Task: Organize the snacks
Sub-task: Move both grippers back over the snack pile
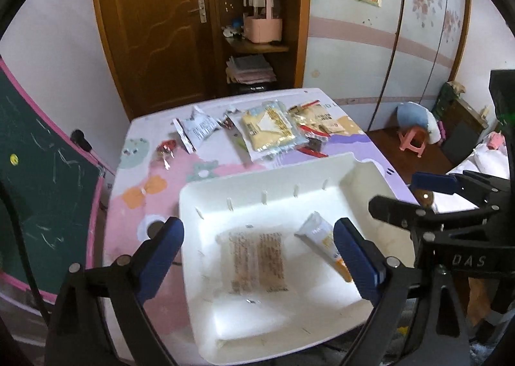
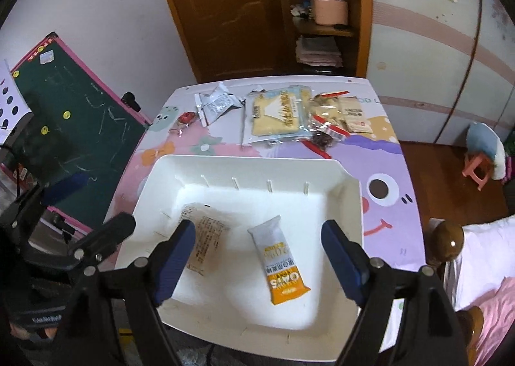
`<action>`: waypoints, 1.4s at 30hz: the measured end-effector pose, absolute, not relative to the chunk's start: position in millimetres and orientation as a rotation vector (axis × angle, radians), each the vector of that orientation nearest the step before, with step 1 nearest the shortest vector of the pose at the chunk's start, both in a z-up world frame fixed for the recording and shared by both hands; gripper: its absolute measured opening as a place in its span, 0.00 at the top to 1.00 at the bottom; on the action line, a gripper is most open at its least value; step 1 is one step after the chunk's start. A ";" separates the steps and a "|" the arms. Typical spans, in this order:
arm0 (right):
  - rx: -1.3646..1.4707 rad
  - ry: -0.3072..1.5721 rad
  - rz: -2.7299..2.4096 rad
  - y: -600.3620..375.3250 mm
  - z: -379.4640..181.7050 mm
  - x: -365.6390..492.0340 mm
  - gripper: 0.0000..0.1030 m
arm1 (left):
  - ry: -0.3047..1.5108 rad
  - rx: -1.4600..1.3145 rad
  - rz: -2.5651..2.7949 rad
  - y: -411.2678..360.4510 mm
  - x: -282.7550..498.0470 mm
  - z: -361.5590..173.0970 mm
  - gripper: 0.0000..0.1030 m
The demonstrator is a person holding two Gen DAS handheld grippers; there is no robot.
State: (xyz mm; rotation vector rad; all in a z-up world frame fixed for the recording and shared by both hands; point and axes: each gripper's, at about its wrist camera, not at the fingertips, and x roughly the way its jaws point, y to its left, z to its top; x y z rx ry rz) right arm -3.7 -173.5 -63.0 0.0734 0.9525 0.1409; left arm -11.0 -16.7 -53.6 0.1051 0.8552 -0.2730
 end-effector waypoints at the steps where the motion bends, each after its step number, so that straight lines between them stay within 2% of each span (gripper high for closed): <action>1: 0.071 0.952 0.136 -174.0 -61.9 -4.7 0.21 | 0.860 0.099 -0.279 -16.8 -11.1 -54.9 0.09; 24: 0.033 0.760 0.094 -172.8 -42.4 -18.0 0.21 | 0.733 0.063 -0.205 -16.4 -18.2 -48.3 0.09; 30: 0.049 0.788 0.151 -173.2 -47.1 -15.2 0.21 | 0.670 0.054 -0.191 -11.4 -19.8 -42.9 0.09; 42: -0.027 0.799 0.139 -161.2 -50.0 -2.1 0.21 | 0.679 -0.042 -0.278 1.3 -6.3 -46.9 0.09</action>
